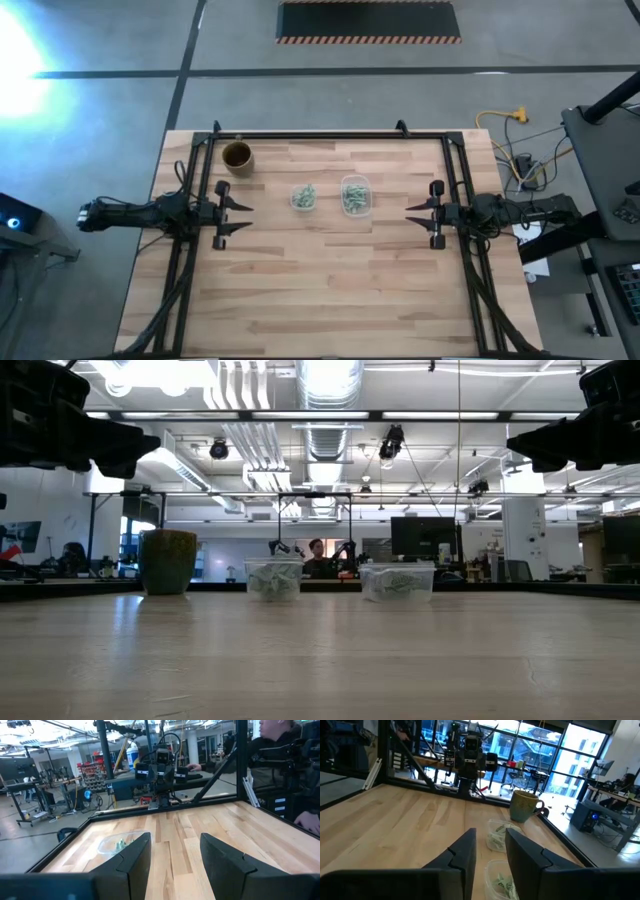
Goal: Pick and place items into bin
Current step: Return to Home Position
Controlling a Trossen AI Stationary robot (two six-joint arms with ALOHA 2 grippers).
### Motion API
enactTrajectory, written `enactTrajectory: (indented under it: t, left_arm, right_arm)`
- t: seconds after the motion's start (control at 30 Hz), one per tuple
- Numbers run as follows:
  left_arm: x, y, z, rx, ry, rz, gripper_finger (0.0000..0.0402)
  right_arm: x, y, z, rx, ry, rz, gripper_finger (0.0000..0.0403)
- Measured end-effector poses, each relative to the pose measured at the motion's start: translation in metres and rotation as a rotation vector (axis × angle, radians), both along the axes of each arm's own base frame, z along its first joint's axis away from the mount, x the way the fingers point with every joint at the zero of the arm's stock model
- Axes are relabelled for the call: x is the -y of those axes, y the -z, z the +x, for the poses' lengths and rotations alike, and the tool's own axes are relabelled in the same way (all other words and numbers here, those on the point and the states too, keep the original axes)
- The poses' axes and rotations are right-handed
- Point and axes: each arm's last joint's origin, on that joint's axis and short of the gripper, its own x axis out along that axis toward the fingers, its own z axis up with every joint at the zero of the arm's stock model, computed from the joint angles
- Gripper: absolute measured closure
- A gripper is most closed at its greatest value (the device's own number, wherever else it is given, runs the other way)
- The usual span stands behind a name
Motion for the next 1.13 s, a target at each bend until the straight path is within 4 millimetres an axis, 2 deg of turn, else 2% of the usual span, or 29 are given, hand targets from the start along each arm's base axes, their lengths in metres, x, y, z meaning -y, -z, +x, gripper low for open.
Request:
enactTrajectory:
  t: [0.37,0.8,1.13]
  left_arm:
    - [0.0000,-0.0002,0.0000,0.002,0.000,0.000,0.0246]
    - [0.0000,0.0000,0.0000,0.000,0.000,0.000,0.0246]
    - [0.0000,-0.0001,-0.0001,0.001,0.000,0.000,0.0246]
  right_arm:
    - [0.0000,0.0000,0.0000,0.000,0.000,0.000,0.0321]
    - [0.0000,0.0000,0.0000,0.000,0.000,0.000,0.0312]
    - [0.0000,0.0000,0.0000,0.000,0.000,-0.001,0.0326]
